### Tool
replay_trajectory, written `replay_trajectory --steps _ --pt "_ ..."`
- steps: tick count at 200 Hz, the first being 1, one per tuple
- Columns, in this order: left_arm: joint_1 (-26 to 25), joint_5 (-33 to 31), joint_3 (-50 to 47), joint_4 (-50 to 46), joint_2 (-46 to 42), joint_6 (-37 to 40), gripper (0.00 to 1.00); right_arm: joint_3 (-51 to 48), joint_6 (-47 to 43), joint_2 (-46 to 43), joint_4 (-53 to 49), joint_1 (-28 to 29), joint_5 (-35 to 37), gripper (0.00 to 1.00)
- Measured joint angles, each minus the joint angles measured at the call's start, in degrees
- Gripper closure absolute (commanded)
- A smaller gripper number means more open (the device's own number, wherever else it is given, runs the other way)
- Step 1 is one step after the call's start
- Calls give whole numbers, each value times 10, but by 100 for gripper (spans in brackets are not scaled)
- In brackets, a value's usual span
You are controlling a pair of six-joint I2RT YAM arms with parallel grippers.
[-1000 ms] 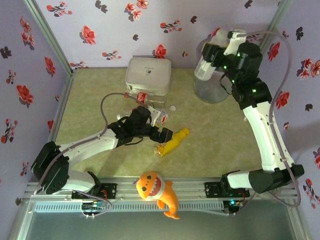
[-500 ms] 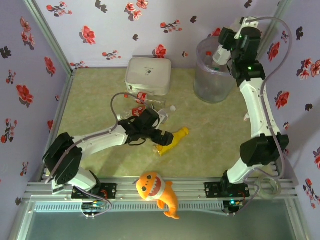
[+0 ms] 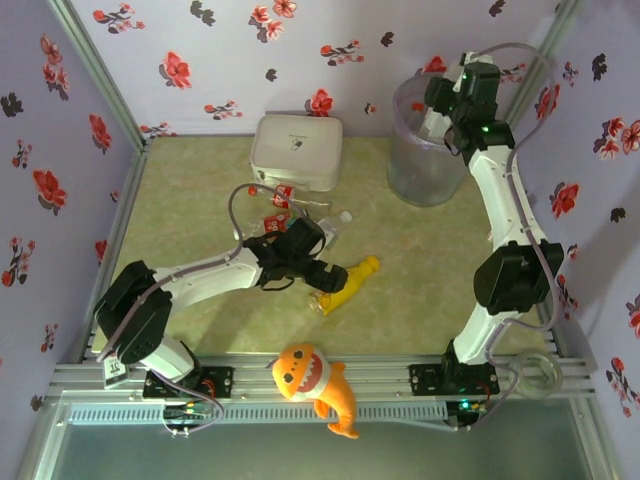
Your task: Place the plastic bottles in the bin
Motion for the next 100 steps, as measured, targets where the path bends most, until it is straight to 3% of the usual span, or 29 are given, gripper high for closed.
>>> replay_trajectory --steps 63,100 --pt "0 -2 0 0 7 2 0 -27 30 39 -3 -24 -16 64" --pt "-1 -2 0 0 7 2 0 -27 50 64 -12 -37 -19 51"
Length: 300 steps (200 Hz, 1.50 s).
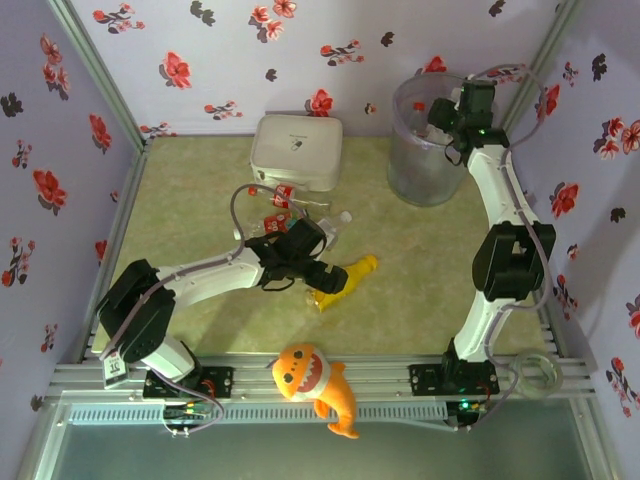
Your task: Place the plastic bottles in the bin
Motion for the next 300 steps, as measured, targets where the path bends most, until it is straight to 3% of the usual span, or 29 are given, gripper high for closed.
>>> replay_trajectory --steps 46,67,116,149,182,207,225,300 --pt "0 0 0 0 0 0 0 9 6 9 -2 -3 1 23" --pt "0 0 0 0 0 0 0 19 9 21 -6 -4 5 15" --pt "-2 -1 0 0 1 0 0 39 8 30 -44 -5 11 5" --pt "-3 -4 0 0 2 0 0 68 -1 30 -68 -5 22 4" --pt "-4 -5 0 0 18 0 0 83 -14 18 -93 -5 31 12" --pt "-10 -10 1 -3 35 7 0 87 -23 3 -100 -5 30 33" --pt "-16 -13 7 -10 47 11 0 97 -26 2 -104 -5 29 43" --pt "-21 -26 12 -21 50 13 0 203 -29 104 -143 -5 26 58"
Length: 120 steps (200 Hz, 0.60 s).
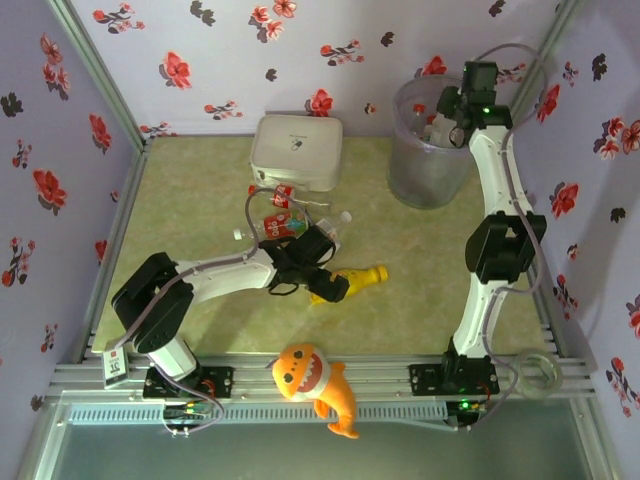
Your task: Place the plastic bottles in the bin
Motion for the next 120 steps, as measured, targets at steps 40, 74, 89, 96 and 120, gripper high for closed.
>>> replay_trajectory --steps 40,74,89,96,120 --pt "0 -3 0 -3 0 1 0 -32 -2 13 9 1 4 63" --pt "0 -4 4 -5 5 6 0 -37 -2 11 15 1 4 57" --pt "0 -4 12 -5 12 9 0 -33 -8 10 5 0 4 43" --pt "0 -4 15 -5 15 11 0 -32 -10 8 -2 0 4 38" --pt "0 -3 21 -5 25 14 0 -31 -12 -15 -32 0 -6 28"
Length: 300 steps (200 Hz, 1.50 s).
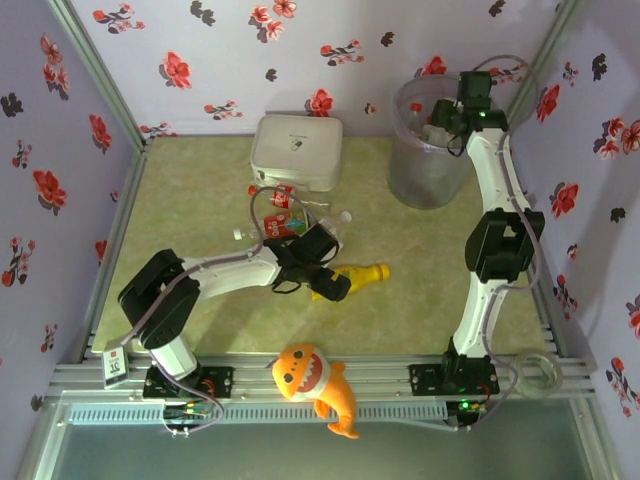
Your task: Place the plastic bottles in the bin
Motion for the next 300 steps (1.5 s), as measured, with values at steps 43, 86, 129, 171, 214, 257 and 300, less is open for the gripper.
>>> replay_trajectory --steps 43,86,129,171,214,257,300 --pt "-1 6 18 -13 18 5 0 -71 -1 -140 -2 1 -41 24" --pt "-11 10 40 -42 45 13 2 -213 2 -301 30 1 -86 21" --pt "-15 12 48 -69 75 17 21 -353 20 -381 44 1 -126 19" --pt "-15 12 60 -75 77 18 31 -485 47 -457 52 1 -141 17" --pt "-15 11 61 -70 77 16 41 -571 87 -527 68 1 -154 18" --pt "-14 11 60 -49 76 11 54 -637 138 -543 93 5 -197 19" --pt "-7 -1 25 0 36 -4 69 -676 178 -566 140 37 -253 20"
